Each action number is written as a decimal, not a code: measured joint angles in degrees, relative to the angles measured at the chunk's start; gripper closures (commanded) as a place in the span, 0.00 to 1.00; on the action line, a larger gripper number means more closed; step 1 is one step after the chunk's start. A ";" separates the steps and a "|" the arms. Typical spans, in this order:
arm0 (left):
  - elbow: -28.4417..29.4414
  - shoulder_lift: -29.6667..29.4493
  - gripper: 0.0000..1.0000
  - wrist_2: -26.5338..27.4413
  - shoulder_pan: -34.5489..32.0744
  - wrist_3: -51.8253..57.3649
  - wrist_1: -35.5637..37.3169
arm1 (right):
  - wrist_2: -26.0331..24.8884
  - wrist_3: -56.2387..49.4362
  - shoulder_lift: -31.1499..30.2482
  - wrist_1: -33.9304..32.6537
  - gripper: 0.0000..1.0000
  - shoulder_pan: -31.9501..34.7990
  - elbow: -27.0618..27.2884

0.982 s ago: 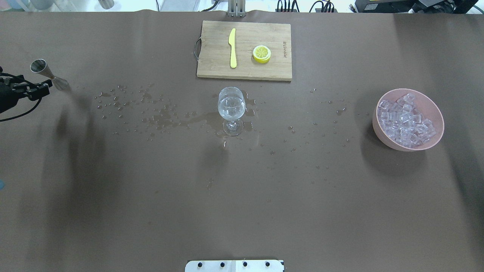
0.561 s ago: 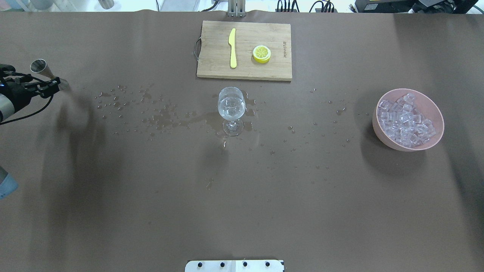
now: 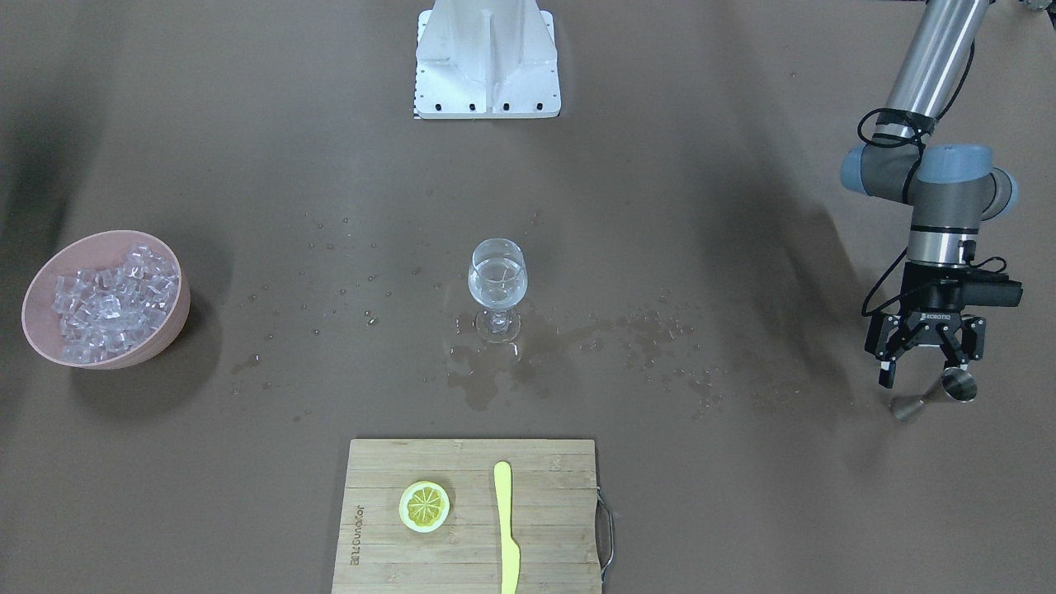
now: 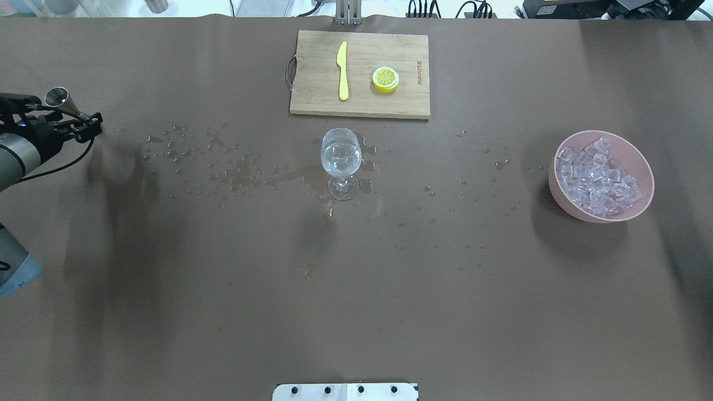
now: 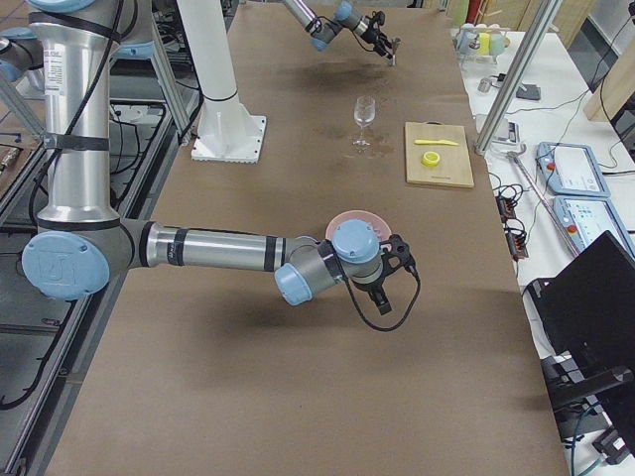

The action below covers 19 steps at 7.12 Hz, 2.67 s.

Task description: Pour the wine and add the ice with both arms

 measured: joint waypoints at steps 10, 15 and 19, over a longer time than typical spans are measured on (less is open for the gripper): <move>3.65 -3.45 0.33 2.52 -1.76 -2.29 5.49 | 0.03 0.00 -0.09 2.02 0.00 0.00 -0.20; 3.21 -3.62 1.00 2.10 -1.73 -1.75 5.43 | 0.11 0.00 -0.06 2.11 0.00 0.00 0.30; -4.59 -4.07 1.00 1.83 -1.76 -1.53 5.45 | -0.14 -0.08 1.64 2.97 0.00 0.00 0.32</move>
